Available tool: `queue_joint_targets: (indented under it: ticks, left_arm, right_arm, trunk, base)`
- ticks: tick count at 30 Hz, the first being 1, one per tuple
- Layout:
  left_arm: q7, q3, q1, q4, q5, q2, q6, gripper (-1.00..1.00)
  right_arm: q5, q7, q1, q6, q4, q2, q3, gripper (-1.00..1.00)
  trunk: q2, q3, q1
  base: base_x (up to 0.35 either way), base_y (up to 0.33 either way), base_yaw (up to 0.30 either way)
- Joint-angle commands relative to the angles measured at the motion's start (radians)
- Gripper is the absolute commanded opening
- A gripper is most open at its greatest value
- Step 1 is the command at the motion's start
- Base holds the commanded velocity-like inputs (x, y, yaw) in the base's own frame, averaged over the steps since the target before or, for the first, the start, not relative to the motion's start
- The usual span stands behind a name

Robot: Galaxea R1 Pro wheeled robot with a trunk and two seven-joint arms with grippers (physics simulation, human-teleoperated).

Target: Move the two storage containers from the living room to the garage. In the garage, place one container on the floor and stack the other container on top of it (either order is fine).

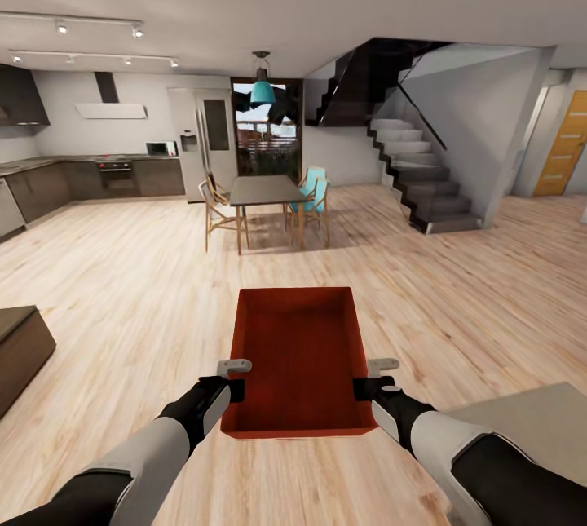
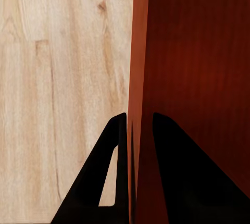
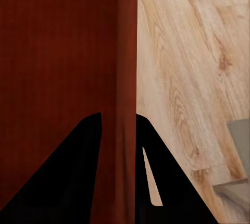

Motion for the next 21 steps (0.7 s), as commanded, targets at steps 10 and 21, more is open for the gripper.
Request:
queue_joint_targets:
  ticks: [10,21]
  left_arm:
    - [0.018,0.004,-0.001,-0.003,-0.024,0.001,0.009,-1.00]
    - [0.018,0.004,-0.001,-0.003,-0.023,0.001,0.009,-1.00]
  right_arm:
    - [-0.014,-0.005,-0.001,-0.005,0.003,-0.008,0.000,-1.00]
    - [-0.014,-0.005,-0.001,-0.007,0.003,-0.008,-0.001,-1.00]
  trunk:
    - [-0.002,-0.002,0.001]
    - [-0.002,-0.002,0.001]
  base:
    - [0.322,0.000,0.000]
    - [0.322,0.000,0.000]
